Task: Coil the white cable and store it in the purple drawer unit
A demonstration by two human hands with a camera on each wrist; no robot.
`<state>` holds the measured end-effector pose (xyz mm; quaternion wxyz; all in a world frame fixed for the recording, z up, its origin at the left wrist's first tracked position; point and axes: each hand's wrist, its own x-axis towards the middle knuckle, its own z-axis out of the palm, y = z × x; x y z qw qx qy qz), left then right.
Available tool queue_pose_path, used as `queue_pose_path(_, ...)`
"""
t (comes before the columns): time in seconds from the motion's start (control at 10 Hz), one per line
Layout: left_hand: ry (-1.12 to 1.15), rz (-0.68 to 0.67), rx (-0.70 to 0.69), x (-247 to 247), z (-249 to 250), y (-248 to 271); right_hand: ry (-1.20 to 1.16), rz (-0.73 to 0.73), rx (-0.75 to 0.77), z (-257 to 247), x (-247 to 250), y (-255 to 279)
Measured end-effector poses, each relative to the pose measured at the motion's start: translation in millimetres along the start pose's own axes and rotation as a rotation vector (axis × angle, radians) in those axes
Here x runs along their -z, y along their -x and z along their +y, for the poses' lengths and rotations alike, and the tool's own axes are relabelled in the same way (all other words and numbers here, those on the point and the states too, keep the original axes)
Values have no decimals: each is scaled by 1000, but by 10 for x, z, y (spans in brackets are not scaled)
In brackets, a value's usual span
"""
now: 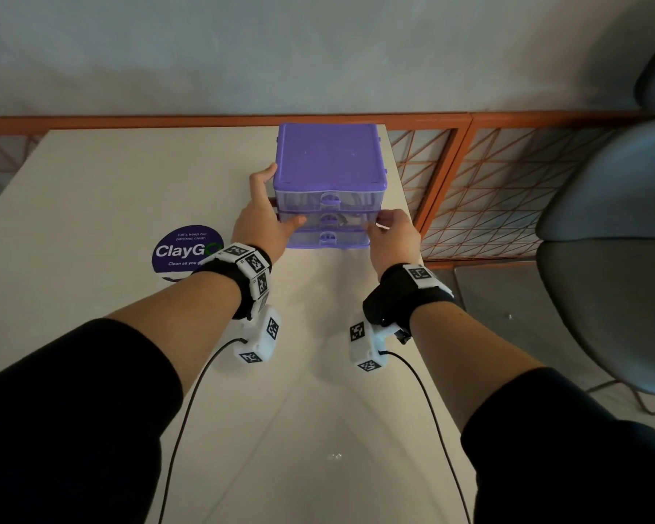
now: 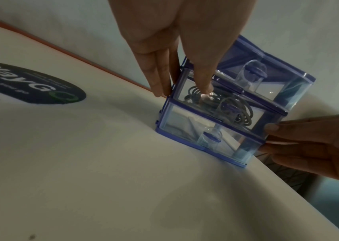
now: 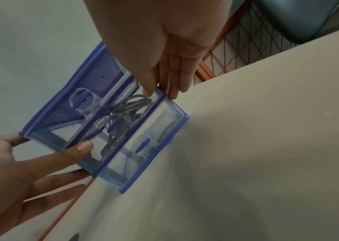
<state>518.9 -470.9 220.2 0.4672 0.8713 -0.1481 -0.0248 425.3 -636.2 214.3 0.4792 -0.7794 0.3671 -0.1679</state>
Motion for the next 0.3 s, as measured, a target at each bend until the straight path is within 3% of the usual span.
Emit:
queue_pose_path(0.2, 76, -103, 35, 90, 30, 58, -14, -115, -4, 7, 87, 249)
queue_pose_path(0.3, 25, -97, 94, 149, -44, 161, -55, -99, -23, 102, 131, 428)
